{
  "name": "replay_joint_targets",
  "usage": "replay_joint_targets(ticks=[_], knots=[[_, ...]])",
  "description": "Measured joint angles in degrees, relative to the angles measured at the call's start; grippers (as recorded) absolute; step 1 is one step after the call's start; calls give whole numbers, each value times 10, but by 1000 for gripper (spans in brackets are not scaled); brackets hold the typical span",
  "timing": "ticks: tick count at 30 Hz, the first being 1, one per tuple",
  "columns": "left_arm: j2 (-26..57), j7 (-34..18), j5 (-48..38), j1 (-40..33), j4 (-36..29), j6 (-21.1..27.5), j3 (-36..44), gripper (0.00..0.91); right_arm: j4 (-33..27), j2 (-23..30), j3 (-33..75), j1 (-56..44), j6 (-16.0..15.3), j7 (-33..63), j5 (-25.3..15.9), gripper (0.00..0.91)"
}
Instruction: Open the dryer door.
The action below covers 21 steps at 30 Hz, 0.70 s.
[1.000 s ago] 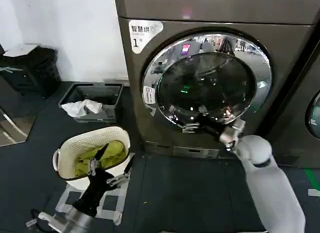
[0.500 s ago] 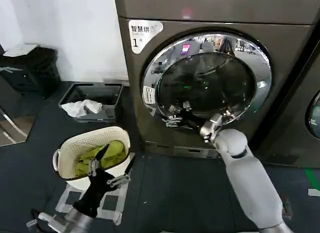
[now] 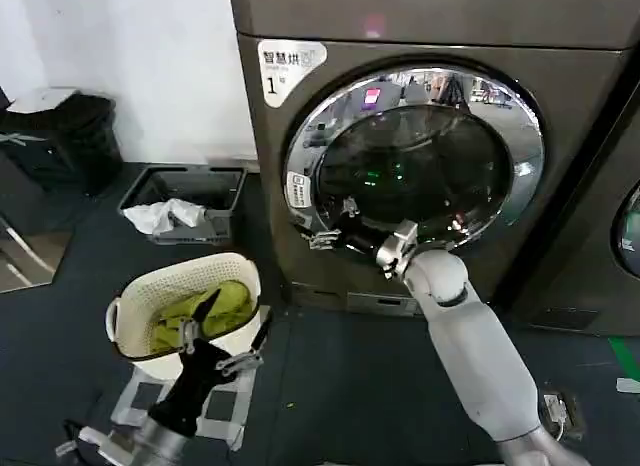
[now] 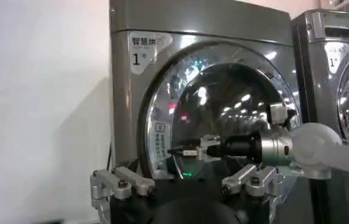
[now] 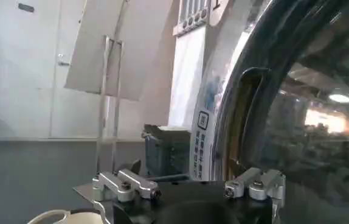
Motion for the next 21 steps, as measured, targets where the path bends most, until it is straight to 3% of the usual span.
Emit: replay_joint_targets(ticks=[21], knots=[[-2, -2, -7, -6, 5, 8, -7, 907, 35, -38, 29, -46, 1, -170, 46, 907]])
